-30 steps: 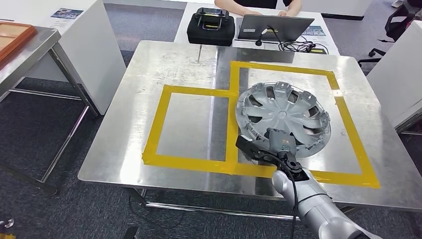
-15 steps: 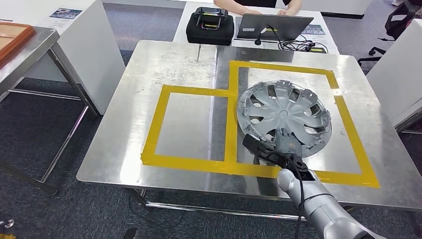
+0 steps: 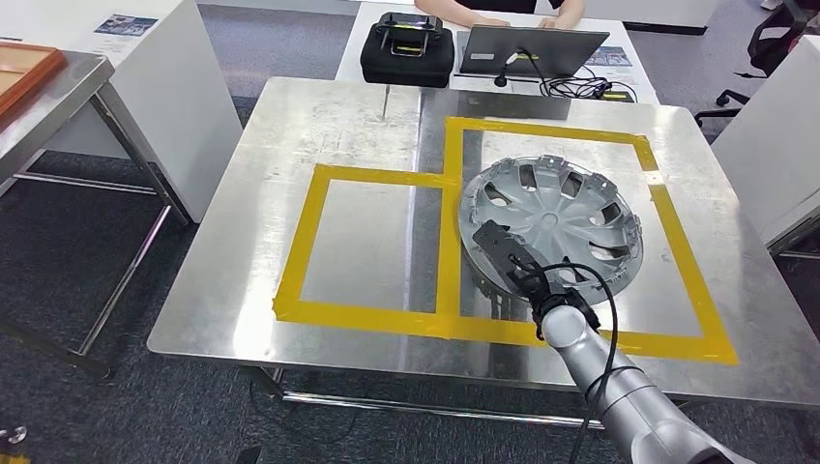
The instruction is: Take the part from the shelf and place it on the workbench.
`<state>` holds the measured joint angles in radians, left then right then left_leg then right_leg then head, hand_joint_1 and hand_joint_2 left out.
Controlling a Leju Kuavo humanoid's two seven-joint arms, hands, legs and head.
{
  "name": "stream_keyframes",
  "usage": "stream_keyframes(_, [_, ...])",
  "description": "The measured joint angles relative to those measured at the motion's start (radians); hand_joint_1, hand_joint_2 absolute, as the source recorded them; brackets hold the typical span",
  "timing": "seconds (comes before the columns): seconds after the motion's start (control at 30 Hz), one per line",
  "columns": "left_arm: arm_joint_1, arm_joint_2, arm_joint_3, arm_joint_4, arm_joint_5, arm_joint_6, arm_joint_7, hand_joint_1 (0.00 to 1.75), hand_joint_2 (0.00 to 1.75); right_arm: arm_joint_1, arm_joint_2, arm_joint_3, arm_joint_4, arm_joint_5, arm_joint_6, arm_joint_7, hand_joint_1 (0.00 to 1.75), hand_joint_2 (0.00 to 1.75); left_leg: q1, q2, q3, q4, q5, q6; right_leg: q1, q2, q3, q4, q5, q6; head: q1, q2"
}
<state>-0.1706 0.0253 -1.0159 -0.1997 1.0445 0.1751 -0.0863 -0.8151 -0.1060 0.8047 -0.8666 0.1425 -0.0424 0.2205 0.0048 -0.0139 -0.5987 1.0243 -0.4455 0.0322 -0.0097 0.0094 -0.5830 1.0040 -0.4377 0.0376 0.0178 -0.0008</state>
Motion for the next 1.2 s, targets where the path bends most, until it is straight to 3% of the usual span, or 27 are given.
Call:
stream_keyframes(0.17, [0.002, 0.001, 0.009, 0.000, 0.001, -0.004, -0.013, 0.00, 0.00, -0.002, -0.016, -0.029, -0.108, -0.258, -0.044, -0.104, 0.00, 0.00, 0.000, 0.000, 0.000, 0.000, 0.000, 0.000, 0.000, 0.000, -0.001, 0.000, 0.000, 0.000, 0.000, 0.000])
stream_keyframes(0.53, [0.015, 0.004, 0.020, 0.000, 0.012, 0.006, -0.046, 0.00, 0.00, 0.075, -0.083, -0.142, -0.397, -0.399, -0.295, -0.265, 0.00, 0.00, 0.000, -0.001, 0.000, 0.000, 0.000, 0.000, 0.000, 0.000, -0.007, -0.002, -0.001, 0.000, 0.000, 0.000])
stream_keyframes(0.67, [0.030, 0.008, 0.035, 0.000, 0.026, 0.018, -0.105, 0.00, 0.00, 0.185, -0.152, -0.278, -0.606, -0.501, -0.370, -0.292, 0.00, 0.00, 0.000, -0.005, 0.000, 0.000, -0.003, 0.000, 0.000, -0.001, -0.011, -0.002, -0.006, 0.003, 0.000, 0.000])
stream_keyframes(0.83, [0.037, 0.018, 0.058, 0.002, 0.049, 0.021, -0.181, 0.00, 0.00, 0.324, -0.239, -0.442, -0.827, -0.606, -0.386, -0.325, 0.00, 0.00, -0.001, -0.003, -0.001, 0.000, -0.004, -0.001, -0.001, -0.001, 0.000, -0.003, -0.003, 0.003, 0.002, 0.000])
stream_keyframes(1.2, [0.041, 0.023, 0.089, 0.002, 0.066, 0.021, -0.207, 0.00, 0.00, 0.474, -0.332, -0.660, -1.082, -0.693, -0.408, -0.346, 0.00, 0.00, -0.001, -0.002, 0.000, 0.000, -0.005, -0.001, -0.001, 0.000, -0.002, -0.003, -0.006, 0.004, 0.000, 0.000])
